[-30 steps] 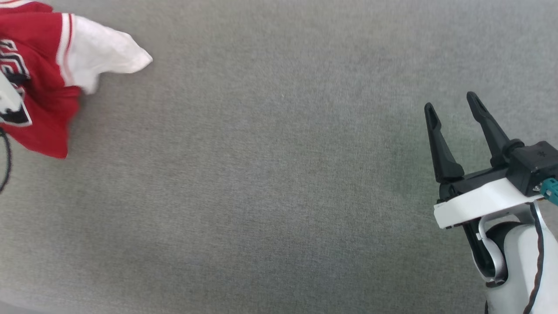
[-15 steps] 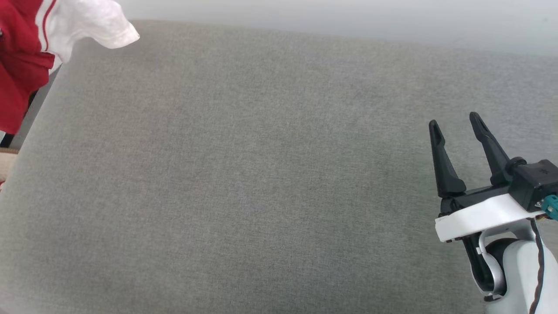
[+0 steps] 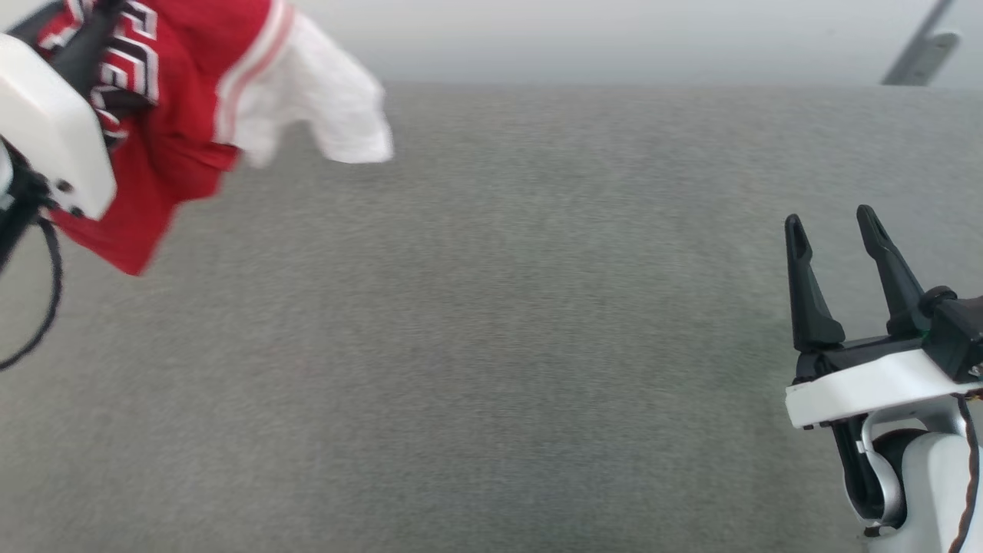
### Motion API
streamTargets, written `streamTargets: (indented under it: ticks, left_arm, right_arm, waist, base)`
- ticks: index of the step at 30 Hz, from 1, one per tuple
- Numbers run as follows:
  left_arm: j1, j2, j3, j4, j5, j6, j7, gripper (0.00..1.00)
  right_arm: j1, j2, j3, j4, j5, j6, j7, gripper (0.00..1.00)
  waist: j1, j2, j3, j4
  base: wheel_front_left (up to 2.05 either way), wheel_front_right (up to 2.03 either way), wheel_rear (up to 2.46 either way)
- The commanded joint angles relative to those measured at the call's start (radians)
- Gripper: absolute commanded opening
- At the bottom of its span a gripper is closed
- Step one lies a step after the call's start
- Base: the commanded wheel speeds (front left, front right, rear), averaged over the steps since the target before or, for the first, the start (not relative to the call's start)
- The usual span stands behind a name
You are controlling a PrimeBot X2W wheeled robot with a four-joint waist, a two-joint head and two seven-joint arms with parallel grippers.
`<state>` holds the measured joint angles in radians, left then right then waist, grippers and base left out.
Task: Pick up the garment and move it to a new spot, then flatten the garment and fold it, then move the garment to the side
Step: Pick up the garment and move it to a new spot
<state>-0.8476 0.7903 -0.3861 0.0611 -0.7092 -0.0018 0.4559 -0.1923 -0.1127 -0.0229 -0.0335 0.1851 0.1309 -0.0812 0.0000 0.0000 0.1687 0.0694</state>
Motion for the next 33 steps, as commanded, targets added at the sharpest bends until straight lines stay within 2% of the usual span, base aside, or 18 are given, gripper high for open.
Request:
streamTargets:
  ticks: [1,4,8,15,20,25,33]
  left_arm:
    - [0.019,0.0,-0.005,-0.048,-0.008,0.017,0.02,0.0]
    - [0.043,-0.009,-0.03,-0.172,-0.01,0.051,0.077,0.0]
    - [0.055,-0.04,-0.07,-0.254,-0.019,0.073,0.129,0.0]
    - [0.095,-0.107,-0.183,-0.288,-0.026,0.082,0.213,0.0]
    - [0.142,-0.151,-0.266,-0.206,-0.03,0.061,0.238,0.0]
    - [0.177,-0.185,-0.329,-0.051,-0.035,0.02,0.244,0.0]
    - [0.197,-0.251,-0.375,0.207,-0.063,-0.032,0.217,0.0]
  right_arm:
    - [0.013,0.005,-0.007,-0.003,0.002,0.0,-0.009,1.0]
    - [0.017,0.009,-0.017,-0.003,0.004,0.0,-0.013,1.0]
    - [0.028,0.02,-0.034,-0.006,0.0,0.0,-0.019,1.0]
    - [0.05,0.042,-0.043,0.009,0.01,0.0,-0.038,1.0]
    - [0.049,0.054,-0.02,0.036,0.019,0.0,-0.059,1.0]
    - [0.031,0.06,0.008,0.078,0.034,0.0,-0.083,1.0]
    - [0.006,0.062,0.049,0.132,0.046,0.0,-0.11,1.0]
  waist:
    - [0.0,0.0,0.001,-0.052]
    - [0.0,0.0,0.009,-0.125]
    - [0.0,0.0,0.016,-0.191]
    - [0.0,0.0,0.032,-0.281]
    - [0.0,0.0,0.053,-0.324]
    - [0.0,0.0,0.067,-0.355]
    - [0.0,0.0,0.08,-0.379]
  base:
    - [0.0,0.0,0.0]
    - [0.0,0.0,0.0]
    - [0.0,0.0,0.0]
    - [0.0,0.0,0.0]
    - [0.0,0.0,0.0]
    - [0.0,0.0,0.0]
    - [0.0,0.0,0.0]
